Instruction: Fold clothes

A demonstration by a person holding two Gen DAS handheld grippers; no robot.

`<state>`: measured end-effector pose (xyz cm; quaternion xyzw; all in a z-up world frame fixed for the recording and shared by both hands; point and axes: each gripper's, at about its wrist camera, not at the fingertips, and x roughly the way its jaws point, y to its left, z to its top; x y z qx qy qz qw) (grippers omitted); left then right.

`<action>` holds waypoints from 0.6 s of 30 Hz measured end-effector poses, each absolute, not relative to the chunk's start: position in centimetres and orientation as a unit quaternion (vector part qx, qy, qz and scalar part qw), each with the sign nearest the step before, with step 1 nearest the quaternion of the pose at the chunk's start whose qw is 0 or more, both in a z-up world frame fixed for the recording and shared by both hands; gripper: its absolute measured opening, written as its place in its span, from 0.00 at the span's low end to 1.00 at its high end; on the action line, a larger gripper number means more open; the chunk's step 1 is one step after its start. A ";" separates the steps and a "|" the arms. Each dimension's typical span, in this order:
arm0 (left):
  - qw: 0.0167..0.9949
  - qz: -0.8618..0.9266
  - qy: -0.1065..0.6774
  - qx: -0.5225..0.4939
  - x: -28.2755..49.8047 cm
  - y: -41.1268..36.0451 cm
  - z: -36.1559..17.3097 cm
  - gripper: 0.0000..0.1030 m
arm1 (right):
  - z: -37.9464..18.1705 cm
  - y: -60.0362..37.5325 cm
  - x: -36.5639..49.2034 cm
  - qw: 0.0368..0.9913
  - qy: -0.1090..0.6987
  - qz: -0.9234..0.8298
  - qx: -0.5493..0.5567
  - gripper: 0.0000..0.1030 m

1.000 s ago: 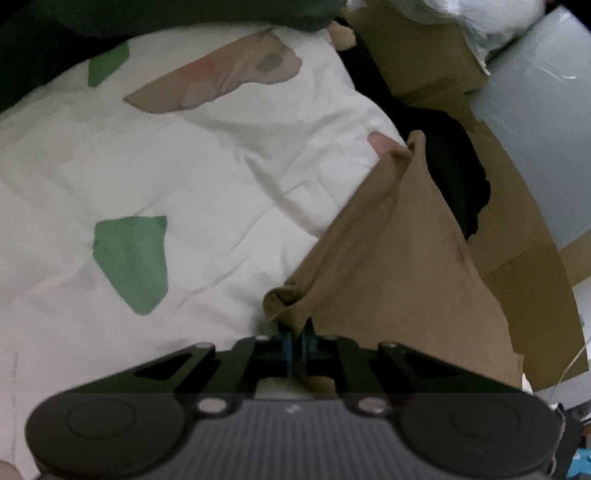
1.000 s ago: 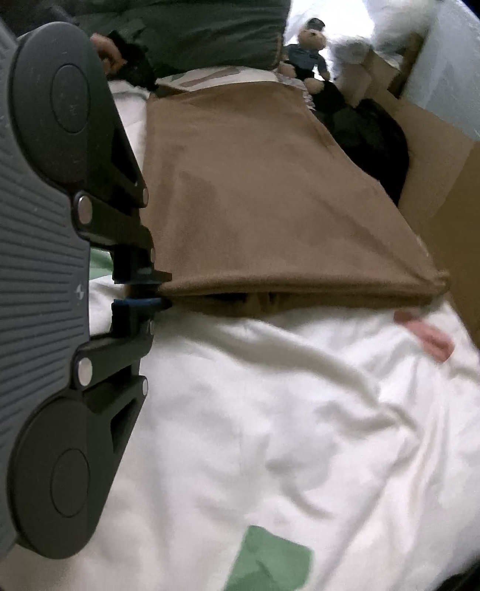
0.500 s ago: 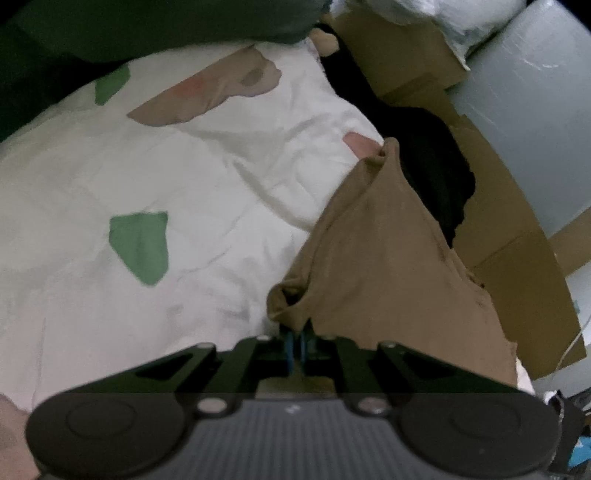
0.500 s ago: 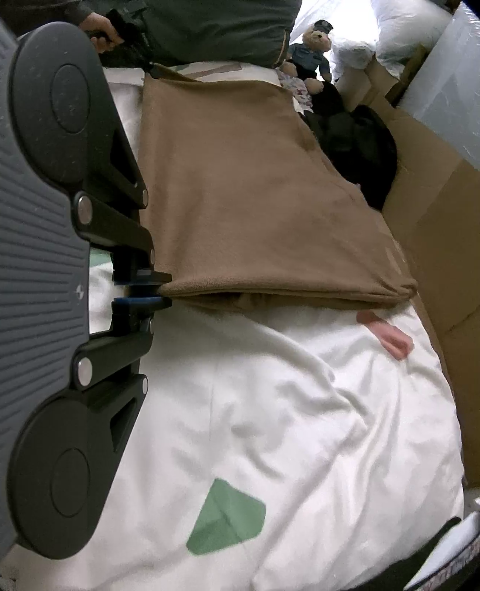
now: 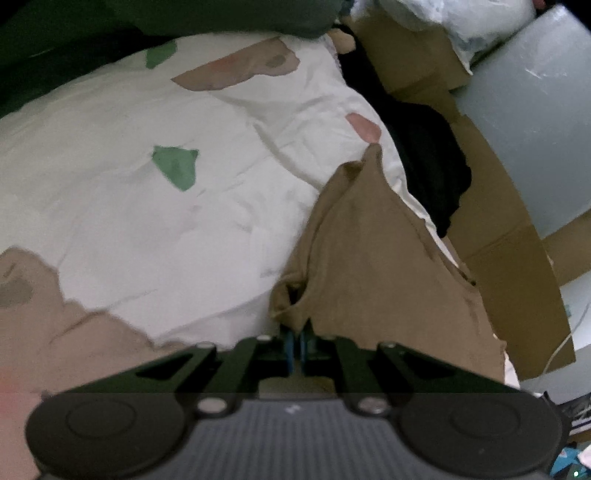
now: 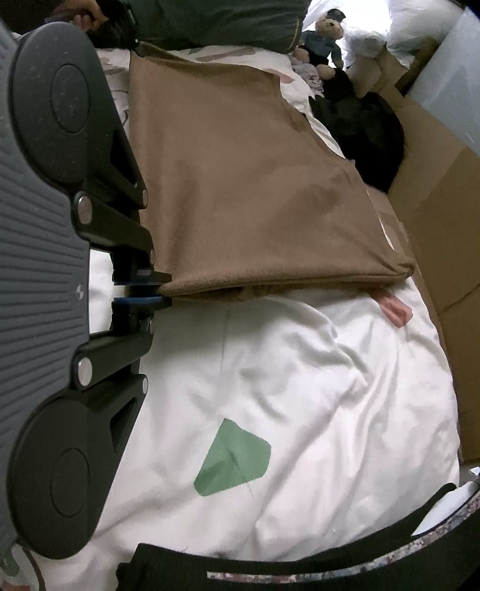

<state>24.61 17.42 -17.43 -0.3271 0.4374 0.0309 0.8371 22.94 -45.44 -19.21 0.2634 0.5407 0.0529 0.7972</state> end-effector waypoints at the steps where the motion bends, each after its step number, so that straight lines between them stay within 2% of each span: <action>1: 0.835 0.032 0.438 -0.331 24.1 17.4 -17.4 0.03 | -19.1 -45.4 22.8 0.798 0.541 0.053 0.259 0.05; 7: 0.832 0.041 0.438 -0.339 23.2 17.3 -18.3 0.03 | -19.0 -45.5 22.1 0.802 0.540 0.059 0.248 0.07; 11: 0.838 0.035 0.430 -0.334 23.3 17.0 -17.7 0.03 | -17.9 -44.7 22.1 0.816 0.534 0.062 0.211 0.15; 18: 0.849 0.003 0.415 -0.327 24.3 16.7 -15.6 0.03 | -15.1 -44.7 22.2 0.850 0.499 0.055 0.162 0.16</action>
